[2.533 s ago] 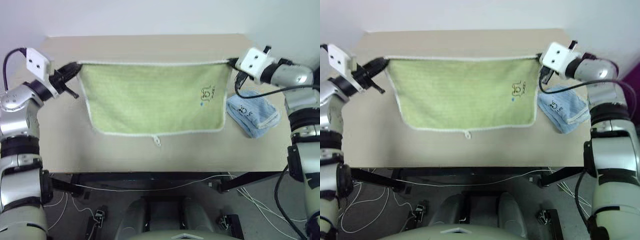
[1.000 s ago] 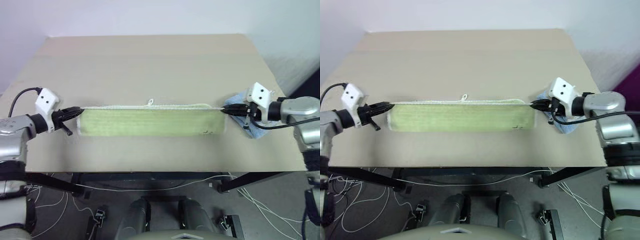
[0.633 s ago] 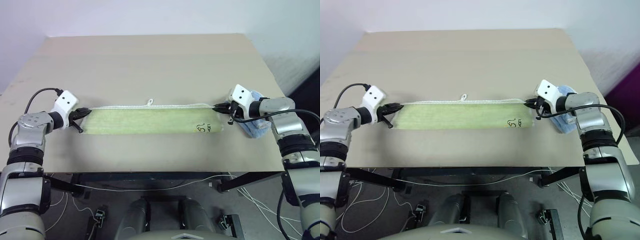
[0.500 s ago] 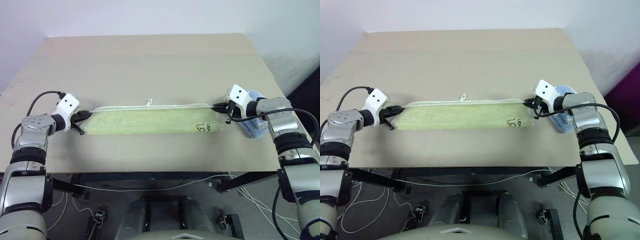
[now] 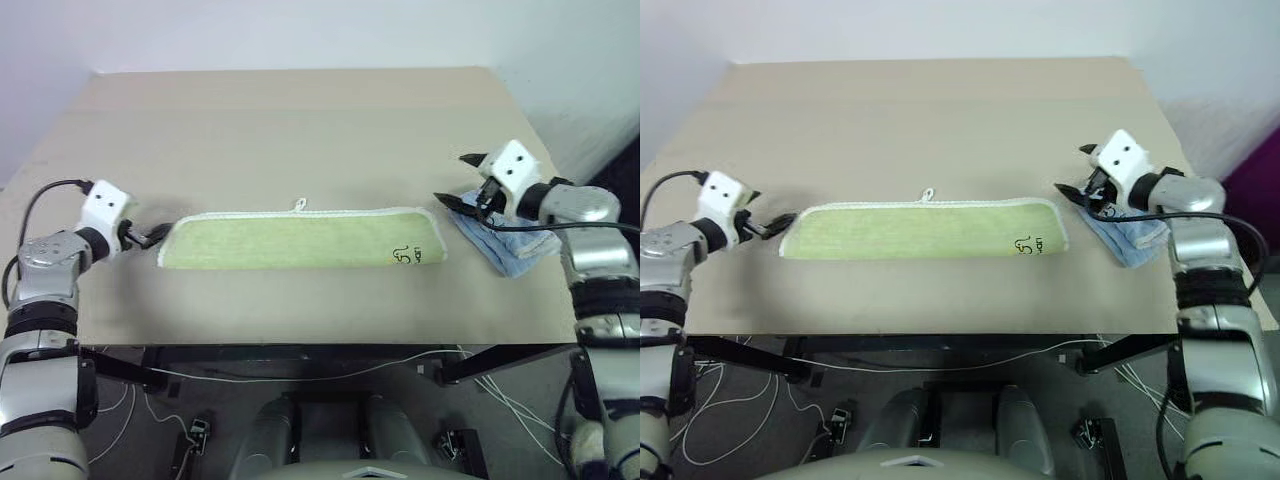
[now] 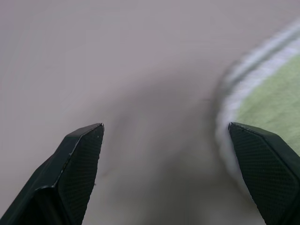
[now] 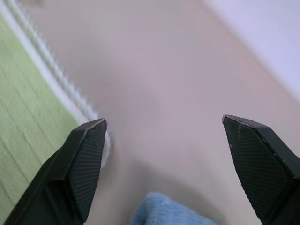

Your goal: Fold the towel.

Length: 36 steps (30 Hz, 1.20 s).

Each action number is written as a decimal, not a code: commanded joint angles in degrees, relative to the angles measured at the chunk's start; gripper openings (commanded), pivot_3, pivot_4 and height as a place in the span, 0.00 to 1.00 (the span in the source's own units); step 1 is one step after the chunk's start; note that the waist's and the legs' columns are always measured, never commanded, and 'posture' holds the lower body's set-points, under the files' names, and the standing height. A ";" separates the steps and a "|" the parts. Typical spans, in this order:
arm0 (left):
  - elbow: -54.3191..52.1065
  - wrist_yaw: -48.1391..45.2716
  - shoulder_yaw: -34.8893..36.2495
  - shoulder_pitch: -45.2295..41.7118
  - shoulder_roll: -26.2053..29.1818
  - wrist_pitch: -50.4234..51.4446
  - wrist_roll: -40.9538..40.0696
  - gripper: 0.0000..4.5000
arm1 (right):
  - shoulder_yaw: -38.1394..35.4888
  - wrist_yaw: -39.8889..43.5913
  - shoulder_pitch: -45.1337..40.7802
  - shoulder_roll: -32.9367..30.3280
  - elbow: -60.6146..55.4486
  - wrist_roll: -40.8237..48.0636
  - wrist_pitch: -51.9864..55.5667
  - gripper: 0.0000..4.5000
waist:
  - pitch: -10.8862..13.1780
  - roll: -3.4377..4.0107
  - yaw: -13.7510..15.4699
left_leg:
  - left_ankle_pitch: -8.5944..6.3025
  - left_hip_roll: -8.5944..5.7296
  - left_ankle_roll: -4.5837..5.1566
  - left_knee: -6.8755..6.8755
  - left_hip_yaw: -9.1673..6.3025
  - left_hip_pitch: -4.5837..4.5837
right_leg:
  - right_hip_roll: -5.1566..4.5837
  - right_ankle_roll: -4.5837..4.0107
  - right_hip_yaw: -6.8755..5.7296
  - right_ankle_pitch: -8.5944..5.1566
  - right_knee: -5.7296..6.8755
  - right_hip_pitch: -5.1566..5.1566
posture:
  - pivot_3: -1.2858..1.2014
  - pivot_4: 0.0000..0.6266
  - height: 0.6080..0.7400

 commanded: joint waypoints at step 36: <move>-55.40 -18.18 -3.80 24.71 -7.05 18.01 -19.85 0.96 | -26.16 -74.86 18.03 31.70 -23.10 79.14 53.58 1.00 | -0.11 -0.06 -0.47 | 0.00 0.03 0.02 -0.07 0.00 0.23 | 0.02 -0.02 0.03 0.00 -0.19 0.26 | 0.52 0.24 1.00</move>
